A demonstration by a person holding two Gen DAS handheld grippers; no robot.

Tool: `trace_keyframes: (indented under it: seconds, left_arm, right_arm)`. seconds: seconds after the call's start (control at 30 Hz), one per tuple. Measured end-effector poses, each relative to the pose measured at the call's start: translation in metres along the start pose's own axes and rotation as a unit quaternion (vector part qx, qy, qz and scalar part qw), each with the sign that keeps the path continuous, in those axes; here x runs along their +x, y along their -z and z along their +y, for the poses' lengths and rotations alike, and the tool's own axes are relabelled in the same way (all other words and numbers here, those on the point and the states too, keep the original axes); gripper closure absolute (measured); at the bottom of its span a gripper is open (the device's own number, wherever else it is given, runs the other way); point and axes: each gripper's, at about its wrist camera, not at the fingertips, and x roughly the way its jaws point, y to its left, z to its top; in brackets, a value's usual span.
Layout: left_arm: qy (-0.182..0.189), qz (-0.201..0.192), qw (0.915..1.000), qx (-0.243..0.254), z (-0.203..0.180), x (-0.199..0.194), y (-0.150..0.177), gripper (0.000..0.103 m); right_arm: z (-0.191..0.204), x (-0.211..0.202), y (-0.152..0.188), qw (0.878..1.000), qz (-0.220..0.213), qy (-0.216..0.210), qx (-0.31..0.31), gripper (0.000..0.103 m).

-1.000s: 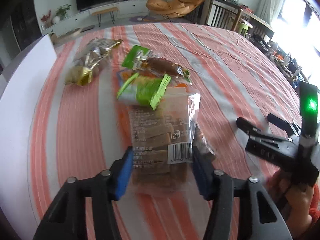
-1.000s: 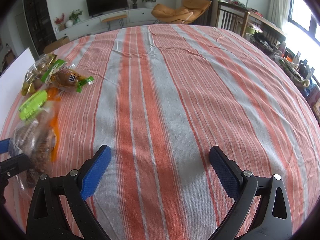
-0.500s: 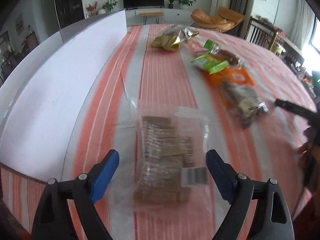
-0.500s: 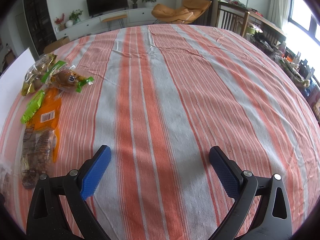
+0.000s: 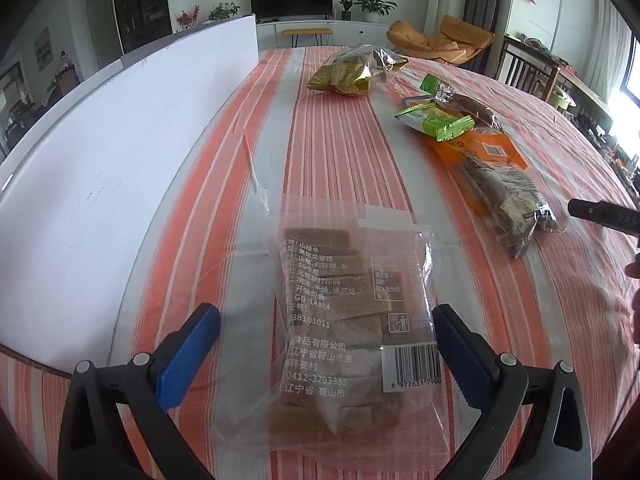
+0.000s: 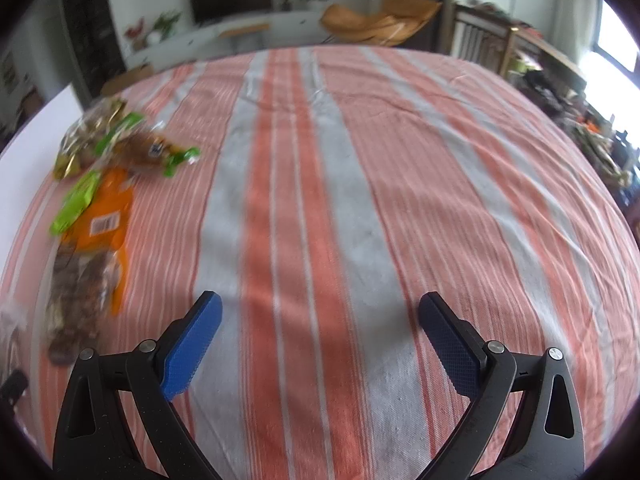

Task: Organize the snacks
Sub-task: 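Reach the left gripper toward the clear cracker bag while the right gripper approaches the orange nut bag, then carry the cracker bag and orange nut bag into the white box, opening both grippers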

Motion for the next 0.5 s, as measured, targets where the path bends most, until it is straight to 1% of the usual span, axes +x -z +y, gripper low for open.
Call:
trace_keyframes:
  seconds: [0.03,0.1,0.13,0.17,0.2,0.27,0.3,0.37,0.4,0.43,0.47,0.5]
  left_arm:
    - [0.0,0.0,1.0,0.0,0.0,0.0,0.0,0.0]
    - [0.0,-0.001,1.0,-0.001,0.0,0.0,0.0,0.0]
    - [0.0,-0.001,1.0,-0.001,0.0,0.0,0.0,0.0]
    - [0.0,-0.001,1.0,-0.001,0.0,0.0,0.0,0.0]
    - [0.0,-0.001,1.0,0.0,-0.001,0.0,0.0,0.0]
    - [0.001,0.0,1.0,0.001,-0.001,0.0,0.0,0.0]
    - [0.002,0.002,1.0,0.002,0.0,-0.001,0.0,0.0]
    - [0.007,0.014,0.9998,0.012,0.0,0.0,-0.002,0.0]
    - [0.009,0.021,0.9996,0.014,0.001,-0.001,-0.002,0.001]
    - [0.011,0.026,0.9995,0.013,0.002,-0.003,-0.002,0.004]
    - [0.013,0.025,0.9995,0.014,0.002,-0.006,-0.002,0.017]
    - [0.021,0.021,0.9993,0.021,0.001,-0.011,-0.001,0.04]
  right_arm:
    - [0.002,-0.002,-0.004,0.999,0.018,-0.026,0.007,0.003]
    - [0.012,-0.012,-0.007,0.99,0.044,-0.127,0.04,0.004]
    - [0.025,-0.017,-0.009,0.984,0.054,-0.163,0.041,0.004]
    - [0.04,-0.02,-0.011,0.982,0.061,-0.177,0.028,0.004]
    - [0.063,-0.02,-0.015,0.982,0.072,-0.177,0.002,0.004]
    - [0.095,-0.012,-0.018,0.98,0.099,-0.167,-0.034,0.005]
    - [0.114,-0.005,-0.02,0.981,0.112,-0.15,-0.055,0.005]
    - [0.14,0.0,-0.024,0.982,0.114,-0.119,-0.088,0.005]
    - [0.148,0.002,-0.025,0.982,0.117,-0.111,-0.101,0.004]
    - [0.159,0.007,-0.025,0.98,0.129,-0.092,-0.12,0.005]
    - [0.164,0.012,-0.024,0.978,0.141,-0.08,-0.131,0.007]
    - [0.165,0.016,-0.021,0.976,0.152,-0.079,-0.135,0.011]
